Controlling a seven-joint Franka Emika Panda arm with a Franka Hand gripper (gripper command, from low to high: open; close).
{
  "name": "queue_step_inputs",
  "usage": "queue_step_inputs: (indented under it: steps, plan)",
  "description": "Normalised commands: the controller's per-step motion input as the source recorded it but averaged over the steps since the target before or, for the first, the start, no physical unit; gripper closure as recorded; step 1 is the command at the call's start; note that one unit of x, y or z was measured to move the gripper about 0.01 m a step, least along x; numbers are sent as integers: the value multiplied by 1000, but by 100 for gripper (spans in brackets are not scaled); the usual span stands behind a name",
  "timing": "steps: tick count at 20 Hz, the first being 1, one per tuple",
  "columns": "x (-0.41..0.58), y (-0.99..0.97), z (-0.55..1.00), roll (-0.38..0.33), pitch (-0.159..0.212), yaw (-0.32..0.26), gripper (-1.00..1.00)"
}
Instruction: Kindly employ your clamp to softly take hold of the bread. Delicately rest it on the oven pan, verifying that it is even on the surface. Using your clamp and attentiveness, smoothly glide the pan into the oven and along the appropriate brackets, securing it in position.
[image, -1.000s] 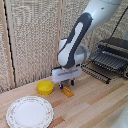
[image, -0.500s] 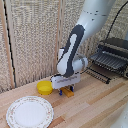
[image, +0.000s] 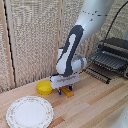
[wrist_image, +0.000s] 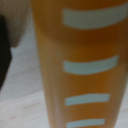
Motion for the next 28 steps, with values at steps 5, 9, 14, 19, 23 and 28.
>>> queue_step_inputs:
  steps: [5,9,14,19,23,28]
  plan:
    - [560,238,3,-18,84,-3,100]
    - [580,113,499,-33,64,-62,100]
    - [514,11,918,-55,54,-190,100]
    - [410,0,1000,-69,34,-210,100]
    - [366,-24,1000,-59,26,-212,100]
    - [294,-50,779,-72,59,-308,100]
